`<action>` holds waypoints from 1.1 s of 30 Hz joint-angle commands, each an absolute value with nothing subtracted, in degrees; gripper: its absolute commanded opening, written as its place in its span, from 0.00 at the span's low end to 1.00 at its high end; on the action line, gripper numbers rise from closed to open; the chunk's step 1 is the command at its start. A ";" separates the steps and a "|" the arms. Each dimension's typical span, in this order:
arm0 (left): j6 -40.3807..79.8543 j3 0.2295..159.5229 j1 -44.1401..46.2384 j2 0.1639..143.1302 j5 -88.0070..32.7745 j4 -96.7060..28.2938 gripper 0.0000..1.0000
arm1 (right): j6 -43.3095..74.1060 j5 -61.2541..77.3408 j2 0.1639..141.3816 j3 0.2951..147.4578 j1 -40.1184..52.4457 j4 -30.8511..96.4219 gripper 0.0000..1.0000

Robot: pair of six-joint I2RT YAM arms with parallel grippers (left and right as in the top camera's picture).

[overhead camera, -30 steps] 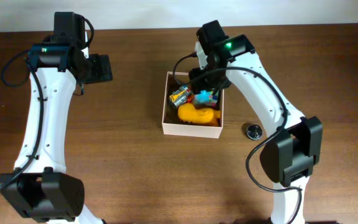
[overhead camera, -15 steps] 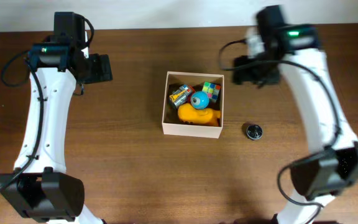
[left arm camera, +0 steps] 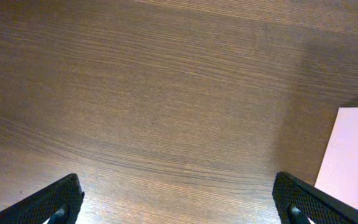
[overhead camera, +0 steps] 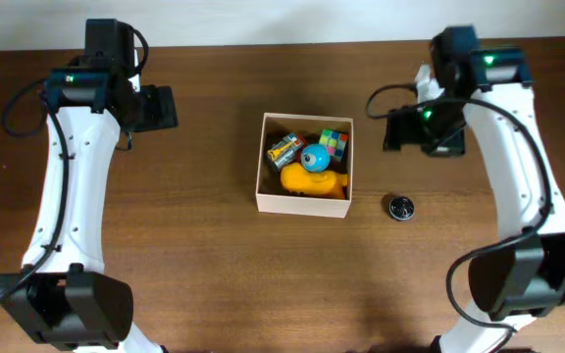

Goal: Pack container
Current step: 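Move the right gripper to the black puck and grasp it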

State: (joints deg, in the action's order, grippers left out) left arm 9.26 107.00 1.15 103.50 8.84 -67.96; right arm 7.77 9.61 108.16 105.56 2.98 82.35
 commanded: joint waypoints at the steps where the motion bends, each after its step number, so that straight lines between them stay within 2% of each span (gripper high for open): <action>1: 9.76 107.61 1.06 103.00 8.64 -68.03 0.99 | 9.30 9.74 108.16 96.07 2.48 78.28 0.80; 6: 9.76 107.61 1.06 103.00 8.64 -68.03 0.99 | 14.50 1.83 108.16 86.17 2.48 69.63 0.81; 11: 9.78 107.61 1.06 103.00 8.64 -68.03 0.99 | 14.04 1.65 108.20 80.77 2.50 63.51 0.85; 17: 9.78 107.61 1.06 103.00 8.64 -68.05 0.99 | 14.06 1.63 108.36 75.00 2.48 59.05 0.84; 20: 9.76 107.61 1.06 103.00 8.64 -68.03 0.99 | 14.09 1.61 108.38 73.17 2.48 58.11 0.77; 29: 9.76 107.61 1.06 103.00 8.64 -68.03 0.99 | 15.55 1.63 108.49 68.86 2.48 52.99 0.75; 33: 9.78 107.61 1.06 103.00 8.64 -68.03 0.99 | 15.53 1.61 108.49 68.40 2.48 51.92 0.66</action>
State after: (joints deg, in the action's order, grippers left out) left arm 9.26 107.00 1.15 103.50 8.82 -67.99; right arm 15.00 2.37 108.27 68.95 2.92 52.29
